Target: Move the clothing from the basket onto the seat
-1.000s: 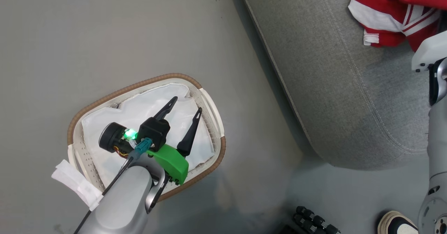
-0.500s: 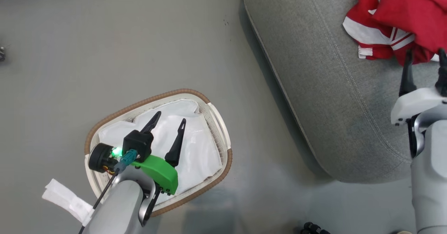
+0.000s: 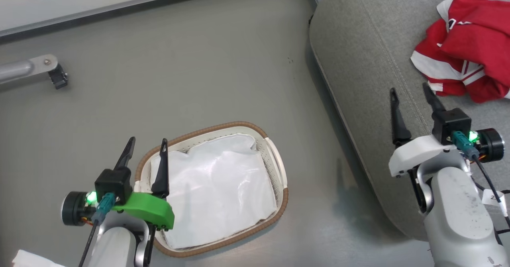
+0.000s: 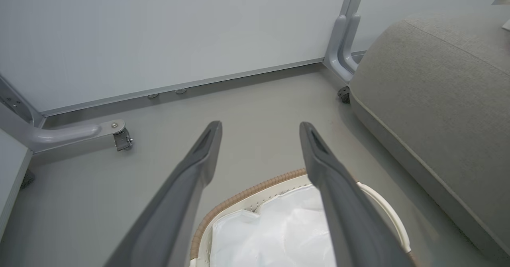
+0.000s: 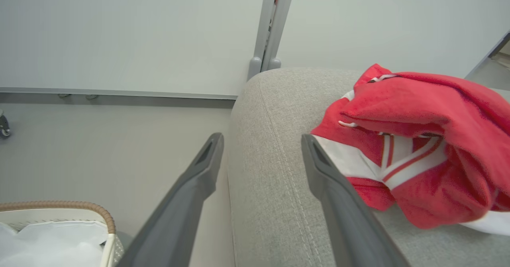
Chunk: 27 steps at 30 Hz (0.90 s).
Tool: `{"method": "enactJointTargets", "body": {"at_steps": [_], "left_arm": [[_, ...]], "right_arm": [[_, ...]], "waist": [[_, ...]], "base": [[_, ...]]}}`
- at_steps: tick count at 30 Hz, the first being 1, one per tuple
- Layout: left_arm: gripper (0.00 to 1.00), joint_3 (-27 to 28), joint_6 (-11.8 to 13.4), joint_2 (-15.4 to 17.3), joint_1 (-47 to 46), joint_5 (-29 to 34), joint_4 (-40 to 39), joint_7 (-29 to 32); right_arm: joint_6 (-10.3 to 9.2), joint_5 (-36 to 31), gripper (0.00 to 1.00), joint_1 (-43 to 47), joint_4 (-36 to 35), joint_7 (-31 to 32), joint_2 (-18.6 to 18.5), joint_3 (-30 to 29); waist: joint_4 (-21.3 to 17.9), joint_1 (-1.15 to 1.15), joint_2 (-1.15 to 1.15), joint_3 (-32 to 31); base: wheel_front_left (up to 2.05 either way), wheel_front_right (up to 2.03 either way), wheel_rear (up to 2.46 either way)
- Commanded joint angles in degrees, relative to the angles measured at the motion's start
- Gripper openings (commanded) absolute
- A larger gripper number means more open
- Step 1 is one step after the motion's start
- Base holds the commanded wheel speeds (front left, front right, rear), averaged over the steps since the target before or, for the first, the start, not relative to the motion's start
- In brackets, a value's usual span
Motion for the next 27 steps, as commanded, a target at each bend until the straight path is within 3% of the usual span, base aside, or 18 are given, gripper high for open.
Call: {"method": "enactJointTargets", "body": {"at_steps": [1,12,27], "left_arm": [[1.00,1.23,0.45,-0.31,1.59,0.59,-0.29,-0.02],[1.00,9.45,1.39,-2.57,5.09,3.65,-0.93,-0.02],[1.00,12.29,-1.46,-3.37,10.80,1.75,-3.21,-0.02]], "right_arm": [[-0.08,1.82,1.00,1.13,-0.14,-0.11,-0.17,1.59],[-0.08,8.49,1.00,2.48,0.29,-0.12,-0.18,12.12],[-0.08,10.47,1.00,9.53,-2.03,-0.12,-0.16,14.12]], "waist": [[3.22,0.00,0.00,-3.01],[8.58,0.00,0.00,-6.66],[9.62,0.00,0.00,-11.79]], "base": [[0.00,0.00,0.00],[0.00,0.00,0.00],[0.00,0.00,0.00]]}}
